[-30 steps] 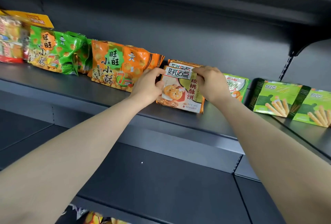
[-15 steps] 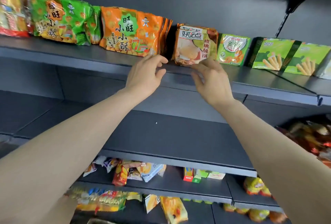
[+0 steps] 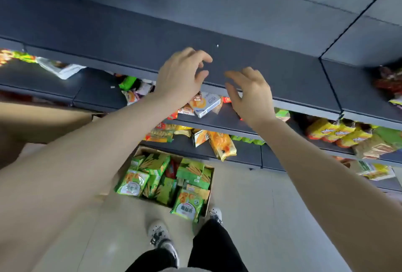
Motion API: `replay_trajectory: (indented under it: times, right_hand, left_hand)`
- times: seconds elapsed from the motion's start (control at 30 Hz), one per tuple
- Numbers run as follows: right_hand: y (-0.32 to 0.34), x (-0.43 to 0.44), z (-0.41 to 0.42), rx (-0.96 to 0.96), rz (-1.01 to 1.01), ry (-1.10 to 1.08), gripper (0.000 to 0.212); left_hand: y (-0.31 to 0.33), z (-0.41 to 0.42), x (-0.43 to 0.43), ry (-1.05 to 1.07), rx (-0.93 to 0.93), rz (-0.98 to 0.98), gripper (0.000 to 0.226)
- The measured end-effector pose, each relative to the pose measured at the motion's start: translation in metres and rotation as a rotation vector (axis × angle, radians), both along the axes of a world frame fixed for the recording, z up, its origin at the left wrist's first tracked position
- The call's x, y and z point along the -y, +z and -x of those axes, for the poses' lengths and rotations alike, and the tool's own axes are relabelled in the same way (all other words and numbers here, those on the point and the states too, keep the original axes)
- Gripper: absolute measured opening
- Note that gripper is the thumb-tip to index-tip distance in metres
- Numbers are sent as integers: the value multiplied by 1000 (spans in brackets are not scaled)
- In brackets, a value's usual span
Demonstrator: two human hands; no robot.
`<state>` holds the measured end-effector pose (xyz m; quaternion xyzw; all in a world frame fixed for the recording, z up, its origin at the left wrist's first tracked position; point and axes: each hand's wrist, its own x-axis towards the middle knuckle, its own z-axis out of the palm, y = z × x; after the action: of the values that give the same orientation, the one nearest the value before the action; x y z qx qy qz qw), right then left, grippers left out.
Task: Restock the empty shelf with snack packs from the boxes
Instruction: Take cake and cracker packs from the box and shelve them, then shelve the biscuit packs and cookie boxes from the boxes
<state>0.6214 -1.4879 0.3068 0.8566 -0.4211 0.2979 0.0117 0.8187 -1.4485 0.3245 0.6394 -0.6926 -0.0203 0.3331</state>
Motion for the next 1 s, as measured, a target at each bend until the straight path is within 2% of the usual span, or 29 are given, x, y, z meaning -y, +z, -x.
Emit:
replay_trajectory:
  times: [0.4,0.7,1.0]
  right_hand:
    - [-216,-46,-22,-102,-479,147,29]
    - [-371,-65,-2,-121,-610,117,29]
    - [-463,-59,19,-227,-726,64,30]
  left_hand:
    - [-221,-34,-100,199,-119,-358,27]
    - [-376,-11,-132,313,-249,-529,26]
    - [-477,6,-137,388,-339,-693,26]
